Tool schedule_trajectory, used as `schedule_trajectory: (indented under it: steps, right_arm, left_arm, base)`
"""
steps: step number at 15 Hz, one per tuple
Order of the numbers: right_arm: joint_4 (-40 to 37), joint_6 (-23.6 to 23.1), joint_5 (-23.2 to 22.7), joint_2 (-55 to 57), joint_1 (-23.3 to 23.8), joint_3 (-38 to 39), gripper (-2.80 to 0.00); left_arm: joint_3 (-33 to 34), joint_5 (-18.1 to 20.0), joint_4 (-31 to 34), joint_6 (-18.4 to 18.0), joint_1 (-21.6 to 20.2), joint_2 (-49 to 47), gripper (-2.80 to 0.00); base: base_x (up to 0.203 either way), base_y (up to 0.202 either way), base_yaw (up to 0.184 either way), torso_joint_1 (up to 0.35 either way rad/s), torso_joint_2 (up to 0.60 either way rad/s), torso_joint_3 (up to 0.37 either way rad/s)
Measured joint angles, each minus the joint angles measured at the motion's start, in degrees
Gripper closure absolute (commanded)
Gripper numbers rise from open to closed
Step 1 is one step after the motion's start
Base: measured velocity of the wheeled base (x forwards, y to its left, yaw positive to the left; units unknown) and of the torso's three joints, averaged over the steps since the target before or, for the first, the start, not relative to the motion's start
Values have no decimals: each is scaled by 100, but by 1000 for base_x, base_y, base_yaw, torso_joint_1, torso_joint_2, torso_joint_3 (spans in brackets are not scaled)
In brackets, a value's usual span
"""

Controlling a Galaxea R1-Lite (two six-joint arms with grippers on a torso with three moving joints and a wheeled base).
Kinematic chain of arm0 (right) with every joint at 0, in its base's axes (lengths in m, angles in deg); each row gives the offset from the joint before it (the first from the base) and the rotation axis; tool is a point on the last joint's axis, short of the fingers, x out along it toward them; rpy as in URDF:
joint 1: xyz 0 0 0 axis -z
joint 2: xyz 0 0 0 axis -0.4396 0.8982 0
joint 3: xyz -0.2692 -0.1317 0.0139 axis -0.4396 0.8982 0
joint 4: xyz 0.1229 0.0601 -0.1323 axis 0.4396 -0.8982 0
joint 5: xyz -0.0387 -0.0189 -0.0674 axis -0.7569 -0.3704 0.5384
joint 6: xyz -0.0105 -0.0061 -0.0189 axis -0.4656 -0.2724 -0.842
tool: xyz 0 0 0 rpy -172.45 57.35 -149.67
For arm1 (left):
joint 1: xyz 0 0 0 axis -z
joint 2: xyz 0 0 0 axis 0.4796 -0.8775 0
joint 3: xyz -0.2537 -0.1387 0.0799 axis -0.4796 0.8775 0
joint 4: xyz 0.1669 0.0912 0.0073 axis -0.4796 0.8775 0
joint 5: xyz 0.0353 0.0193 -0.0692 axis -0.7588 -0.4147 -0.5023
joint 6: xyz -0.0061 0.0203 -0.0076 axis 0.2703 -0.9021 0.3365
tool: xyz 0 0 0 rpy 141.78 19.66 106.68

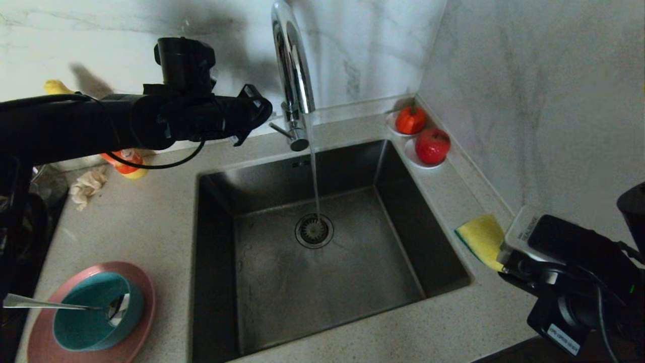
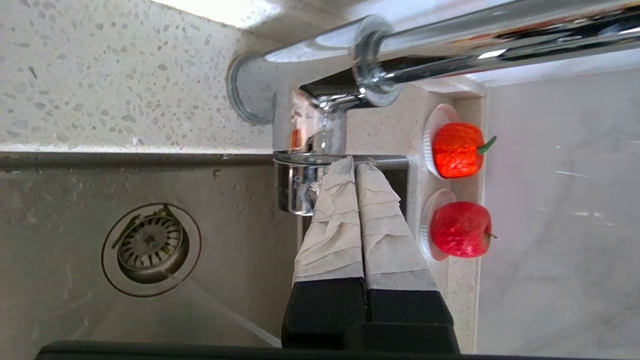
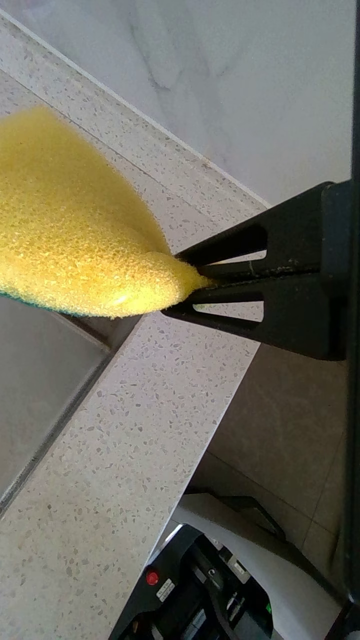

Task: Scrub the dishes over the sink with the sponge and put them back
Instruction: Turn on the faucet

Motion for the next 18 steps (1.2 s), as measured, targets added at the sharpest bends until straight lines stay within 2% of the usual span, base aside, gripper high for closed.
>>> schedule_trajectory:
  steps: [9,18]
  right_arm:
    - [13,0,-4,6,5,5,0]
    - [40,0,-17,-5,-4,16,0]
  left_arm:
    - [68,11,95,-1,37,91,0]
    - [842,-11,4,-55,160,404,0]
  base:
    - [0,0,0,0,0,0]
    - [0,0,0,0,0,0]
